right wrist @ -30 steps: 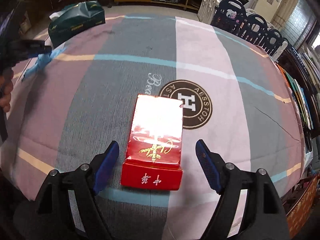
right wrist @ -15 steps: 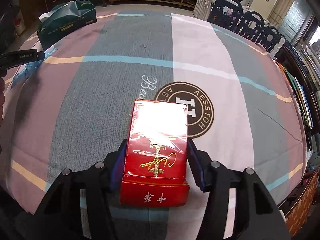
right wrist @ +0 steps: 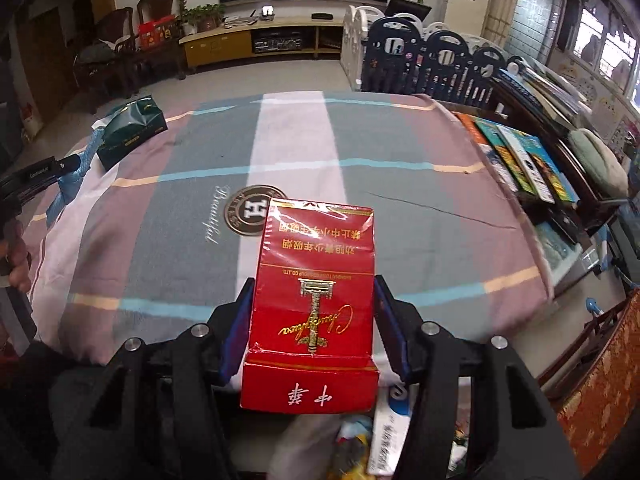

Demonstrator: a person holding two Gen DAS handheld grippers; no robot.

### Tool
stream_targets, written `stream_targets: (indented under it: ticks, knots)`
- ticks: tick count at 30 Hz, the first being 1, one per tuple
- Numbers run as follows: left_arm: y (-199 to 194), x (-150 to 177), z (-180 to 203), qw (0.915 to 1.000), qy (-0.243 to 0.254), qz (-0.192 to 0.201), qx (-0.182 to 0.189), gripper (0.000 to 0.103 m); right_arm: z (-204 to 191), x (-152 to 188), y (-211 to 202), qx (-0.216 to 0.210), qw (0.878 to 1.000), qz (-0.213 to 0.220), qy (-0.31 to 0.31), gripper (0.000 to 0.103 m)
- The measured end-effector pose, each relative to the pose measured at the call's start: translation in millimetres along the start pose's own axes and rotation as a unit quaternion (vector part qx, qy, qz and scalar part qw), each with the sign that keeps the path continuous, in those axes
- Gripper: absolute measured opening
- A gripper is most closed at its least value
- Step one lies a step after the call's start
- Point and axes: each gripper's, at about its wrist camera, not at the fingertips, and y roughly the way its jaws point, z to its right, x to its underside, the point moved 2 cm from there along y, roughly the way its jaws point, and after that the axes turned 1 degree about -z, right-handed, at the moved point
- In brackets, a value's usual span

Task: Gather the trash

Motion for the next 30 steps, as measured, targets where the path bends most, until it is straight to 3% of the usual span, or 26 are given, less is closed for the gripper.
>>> stream_targets:
  ticks: [2, 5, 8, 11, 14, 16, 18, 19, 22, 25, 27, 30]
  knots:
    - [-17, 28, 39, 0.9991, 0.01, -0.018, 0.038, 0.022, 25, 23, -20, 0.018, 1.0, -0.009, 0.006, 0.057]
    - [-43, 83, 108, 0.9902, 0.059, -0.06, 0.111, 0.022, 59, 55, -41, 0.042, 0.999, -0.021, 0.024, 0.057]
    - [-68, 142, 178, 0.9666, 0.142, -0.111, 0.182, 0.022, 88, 83, -49, 0.053, 0.996, -0.044, 0.054, 0.057]
    - [-81, 176, 223, 0.9472, 0.188, -0.141, 0.218, 0.022, 103, 103, -49, 0.046, 0.994, -0.068, 0.074, 0.057]
    - [-92, 211, 257, 0.9185, 0.238, -0.178, 0.261, 0.024, 115, 118, -55, 0.047, 0.993, -0.08, 0.079, 0.058]
    - [-97, 227, 263, 0.9119, 0.258, -0.186, 0.26, 0.03, 127, 122, -64, 0.066, 0.991, -0.071, 0.093, 0.064]
    - [-100, 231, 263, 0.9135, 0.263, -0.184, 0.249, 0.035, 139, 122, -78, 0.08, 0.988, -0.053, 0.121, 0.074]
    - [-102, 228, 259, 0.9166, 0.261, -0.182, 0.242, 0.044, 144, 121, -85, 0.085, 0.986, -0.045, 0.133, 0.075]
    - [-112, 214, 243, 0.935, 0.243, -0.163, 0.2, 0.064, 148, 122, -109, 0.117, 0.978, -0.015, 0.174, 0.083]
    - [-131, 190, 216, 0.956, 0.231, -0.128, 0.127, 0.085, 135, 127, -127, 0.115, 0.974, -0.006, 0.197, 0.087]
    - [-151, 173, 195, 0.9687, 0.211, -0.103, 0.08, 0.089, 122, 127, -136, 0.099, 0.975, 0.002, 0.197, 0.087]
    - [-182, 151, 169, 0.9814, 0.169, -0.086, 0.03, 0.095, 93, 125, -154, 0.087, 0.98, 0.02, 0.18, 0.089]
